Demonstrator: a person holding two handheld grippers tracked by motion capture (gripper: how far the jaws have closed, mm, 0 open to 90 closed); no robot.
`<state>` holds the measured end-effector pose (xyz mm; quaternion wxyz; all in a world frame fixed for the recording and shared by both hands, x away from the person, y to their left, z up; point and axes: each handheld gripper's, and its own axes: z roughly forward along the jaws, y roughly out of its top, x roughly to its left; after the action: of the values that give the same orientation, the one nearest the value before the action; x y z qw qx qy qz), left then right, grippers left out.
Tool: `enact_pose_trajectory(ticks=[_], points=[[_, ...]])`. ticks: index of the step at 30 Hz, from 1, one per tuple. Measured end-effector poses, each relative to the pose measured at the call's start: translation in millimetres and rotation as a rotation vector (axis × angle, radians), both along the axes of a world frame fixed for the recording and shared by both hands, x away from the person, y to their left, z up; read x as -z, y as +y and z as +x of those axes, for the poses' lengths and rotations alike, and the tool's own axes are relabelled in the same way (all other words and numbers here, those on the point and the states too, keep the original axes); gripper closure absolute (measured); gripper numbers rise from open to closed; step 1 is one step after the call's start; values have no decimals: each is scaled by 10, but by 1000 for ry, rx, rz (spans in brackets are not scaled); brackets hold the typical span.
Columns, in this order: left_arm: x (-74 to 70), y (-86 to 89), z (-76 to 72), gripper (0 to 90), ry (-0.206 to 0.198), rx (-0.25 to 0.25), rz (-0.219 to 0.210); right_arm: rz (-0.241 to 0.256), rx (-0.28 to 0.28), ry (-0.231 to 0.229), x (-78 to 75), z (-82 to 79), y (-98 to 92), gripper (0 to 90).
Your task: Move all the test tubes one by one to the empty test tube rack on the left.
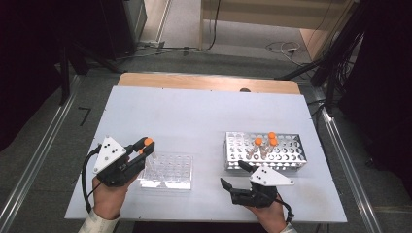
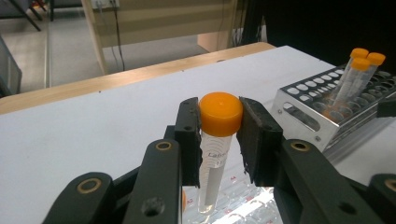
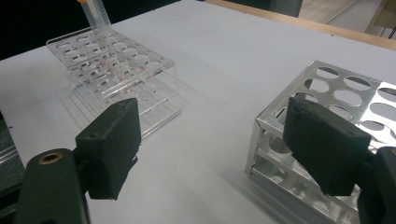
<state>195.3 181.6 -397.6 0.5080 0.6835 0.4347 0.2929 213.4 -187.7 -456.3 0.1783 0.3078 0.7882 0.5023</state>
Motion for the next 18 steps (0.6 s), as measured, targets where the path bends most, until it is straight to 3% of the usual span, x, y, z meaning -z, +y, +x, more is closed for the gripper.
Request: enact_pose_trajectory(ticks=[18], points=[[120,22,57,704,46,-12,20,-2,-1,-4,3,-2,4,181]])
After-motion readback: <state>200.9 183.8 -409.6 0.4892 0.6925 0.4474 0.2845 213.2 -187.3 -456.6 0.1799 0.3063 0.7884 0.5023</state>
